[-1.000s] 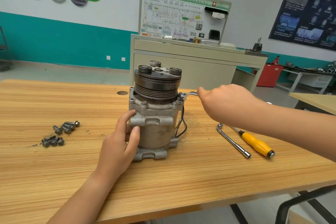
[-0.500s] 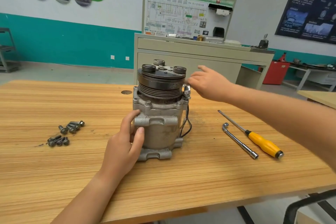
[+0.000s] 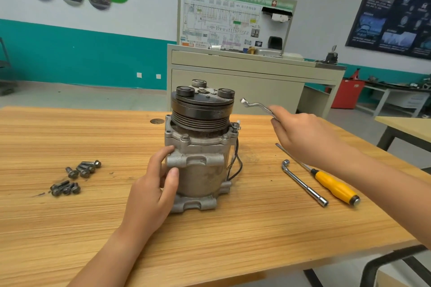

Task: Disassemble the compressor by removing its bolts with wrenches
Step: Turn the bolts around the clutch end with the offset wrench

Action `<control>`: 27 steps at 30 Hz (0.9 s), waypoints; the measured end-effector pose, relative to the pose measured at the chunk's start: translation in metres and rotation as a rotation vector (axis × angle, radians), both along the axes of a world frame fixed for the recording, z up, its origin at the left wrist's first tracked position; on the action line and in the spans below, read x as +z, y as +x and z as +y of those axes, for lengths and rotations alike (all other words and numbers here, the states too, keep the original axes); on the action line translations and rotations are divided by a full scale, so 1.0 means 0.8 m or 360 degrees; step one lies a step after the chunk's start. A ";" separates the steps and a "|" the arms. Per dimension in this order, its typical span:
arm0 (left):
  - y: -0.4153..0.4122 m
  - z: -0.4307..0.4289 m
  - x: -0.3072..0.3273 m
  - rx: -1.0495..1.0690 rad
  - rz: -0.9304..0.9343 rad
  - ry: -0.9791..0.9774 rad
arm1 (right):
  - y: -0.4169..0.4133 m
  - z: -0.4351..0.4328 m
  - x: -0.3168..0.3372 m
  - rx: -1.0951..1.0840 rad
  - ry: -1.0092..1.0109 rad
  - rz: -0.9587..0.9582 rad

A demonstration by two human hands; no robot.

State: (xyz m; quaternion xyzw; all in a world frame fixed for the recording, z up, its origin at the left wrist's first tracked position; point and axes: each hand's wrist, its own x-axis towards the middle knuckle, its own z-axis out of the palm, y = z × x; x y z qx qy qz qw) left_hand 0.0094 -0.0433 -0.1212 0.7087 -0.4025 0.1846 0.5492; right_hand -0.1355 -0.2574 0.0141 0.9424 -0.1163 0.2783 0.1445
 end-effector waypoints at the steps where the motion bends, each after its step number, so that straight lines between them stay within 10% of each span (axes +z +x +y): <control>1: 0.000 0.000 0.001 0.0012 0.0004 0.0004 | -0.005 0.005 0.000 -0.0044 -0.0006 0.0069; 27: 0.001 0.002 -0.001 0.0025 -0.0020 -0.0050 | 0.005 0.020 0.028 -0.0264 -0.0655 0.0755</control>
